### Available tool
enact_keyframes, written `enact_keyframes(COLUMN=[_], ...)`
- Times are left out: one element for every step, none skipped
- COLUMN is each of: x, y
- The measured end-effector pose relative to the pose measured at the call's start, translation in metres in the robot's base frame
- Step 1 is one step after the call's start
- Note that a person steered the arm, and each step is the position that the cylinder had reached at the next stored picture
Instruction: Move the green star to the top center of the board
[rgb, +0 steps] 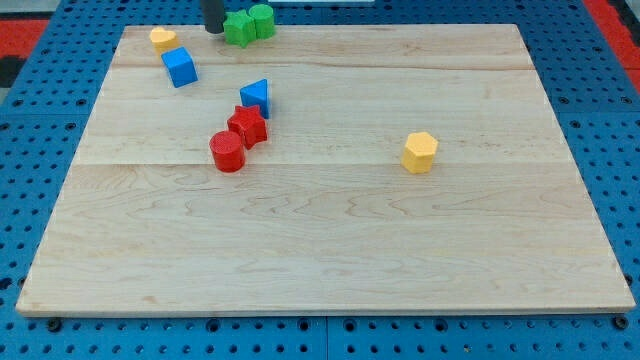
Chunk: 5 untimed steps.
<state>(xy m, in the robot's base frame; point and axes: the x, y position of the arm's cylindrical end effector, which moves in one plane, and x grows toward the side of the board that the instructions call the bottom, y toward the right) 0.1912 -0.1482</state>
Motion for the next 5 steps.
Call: enact_keyframes(x=[0.0, 0.001, 0.001, 0.003, 0.002], y=[0.019, 0.05, 0.078, 0.107, 0.14])
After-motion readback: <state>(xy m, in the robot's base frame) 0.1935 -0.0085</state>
